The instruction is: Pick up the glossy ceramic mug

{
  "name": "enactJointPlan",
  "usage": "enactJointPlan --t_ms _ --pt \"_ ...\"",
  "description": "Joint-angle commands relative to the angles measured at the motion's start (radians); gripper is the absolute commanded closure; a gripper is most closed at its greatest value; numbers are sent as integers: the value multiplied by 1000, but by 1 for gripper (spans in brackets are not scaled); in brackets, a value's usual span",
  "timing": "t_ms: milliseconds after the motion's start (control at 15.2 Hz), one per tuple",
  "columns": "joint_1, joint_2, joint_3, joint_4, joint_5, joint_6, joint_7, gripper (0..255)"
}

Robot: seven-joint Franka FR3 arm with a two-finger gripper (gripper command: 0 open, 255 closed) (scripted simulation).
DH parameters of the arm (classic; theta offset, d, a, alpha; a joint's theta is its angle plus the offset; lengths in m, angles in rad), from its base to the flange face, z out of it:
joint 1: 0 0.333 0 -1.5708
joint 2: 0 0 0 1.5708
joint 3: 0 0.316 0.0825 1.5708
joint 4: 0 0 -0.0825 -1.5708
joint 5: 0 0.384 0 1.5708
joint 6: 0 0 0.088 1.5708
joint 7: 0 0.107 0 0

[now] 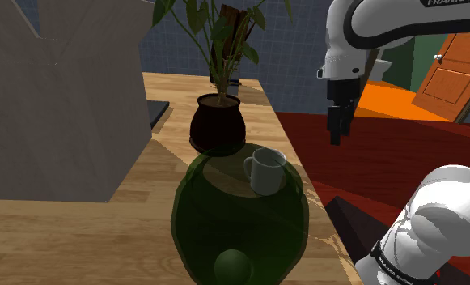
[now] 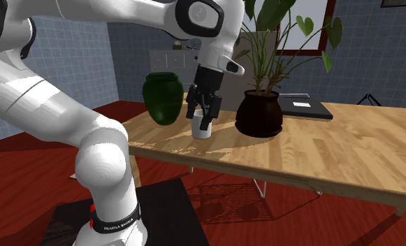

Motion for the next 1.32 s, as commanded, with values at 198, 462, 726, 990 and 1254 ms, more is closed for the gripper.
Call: enactJointPlan --t_ms 198,462,726,990,1254 --pt "13 2 63 -18 69 78 105 0" --pt "28 29 151 -23 147 193 241 0" --pt "34 80 241 -6 204 315 374 0" --pt "33 121 295 1 225 399 448 0" --pt "36 129 304 -47 233 454 444 0"
